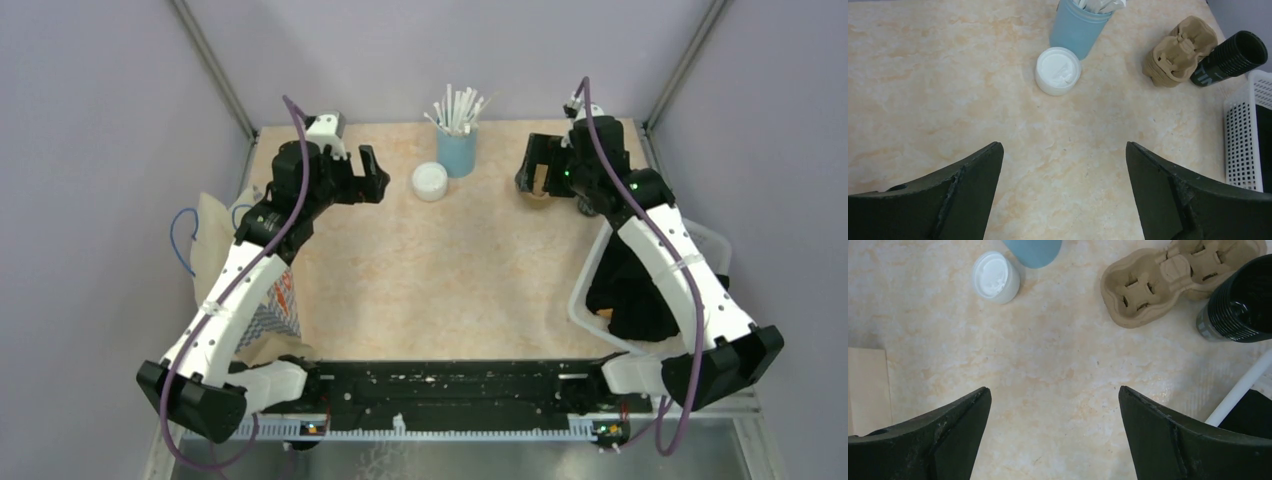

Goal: Pack the takeout coffee

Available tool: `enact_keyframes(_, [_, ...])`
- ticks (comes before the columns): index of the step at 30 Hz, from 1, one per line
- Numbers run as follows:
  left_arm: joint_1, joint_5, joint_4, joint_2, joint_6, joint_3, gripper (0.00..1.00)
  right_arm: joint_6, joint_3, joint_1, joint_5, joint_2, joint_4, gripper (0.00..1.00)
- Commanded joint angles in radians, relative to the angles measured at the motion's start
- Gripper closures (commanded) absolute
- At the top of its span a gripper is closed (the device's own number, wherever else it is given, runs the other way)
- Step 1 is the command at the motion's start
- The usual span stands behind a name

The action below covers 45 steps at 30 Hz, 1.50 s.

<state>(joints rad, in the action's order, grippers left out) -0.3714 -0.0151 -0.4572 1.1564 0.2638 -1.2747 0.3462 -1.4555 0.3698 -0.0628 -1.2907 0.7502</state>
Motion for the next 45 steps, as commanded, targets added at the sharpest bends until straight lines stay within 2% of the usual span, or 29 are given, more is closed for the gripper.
enact_keyframes(1, [-0.004,-0.063,0.040,0.009,0.013,-0.031,0.02,0.016,-0.044,-0.005,-0.058,-0.016,0.006,0.01])
enact_keyframes(12, [-0.003,-0.070,-0.016,0.005,-0.056,-0.066,0.01,0.019,-0.075,-0.008,-0.097,-0.088,-0.022,0.01])
enact_keyframes(15, [-0.004,-0.079,-0.031,0.007,-0.075,-0.078,0.02,0.012,-0.084,-0.055,-0.089,-0.116,-0.025,0.02])
enact_keyframes(18, [-0.008,-0.087,-0.031,-0.001,-0.083,-0.071,0.02,0.031,-0.099,-0.161,-0.020,-0.163,-0.016,0.08])
enact_keyframes(24, [-0.053,-0.077,-0.035,0.008,-0.105,-0.066,0.01,0.001,-0.177,-0.284,-0.083,-0.252,0.006,0.14])
enact_keyframes(27, [-0.069,-0.070,-0.039,0.018,-0.119,-0.074,0.01,-0.010,-0.216,-0.346,-0.069,-0.312,0.003,0.21])
enact_keyframes(32, [-0.090,-0.030,-0.042,0.033,-0.160,-0.082,0.02,-0.061,-0.285,-0.379,-0.058,-0.414,0.007,0.34])
enact_keyframes(37, [-0.092,-0.011,-0.041,0.047,-0.184,-0.080,0.02,-0.091,-0.351,-0.424,-0.009,-0.508,0.022,0.42])
enact_keyframes(45, [-0.093,-0.008,-0.038,0.061,-0.195,-0.066,0.02,-0.085,-0.427,-0.464,0.150,-0.624,0.038,0.49])
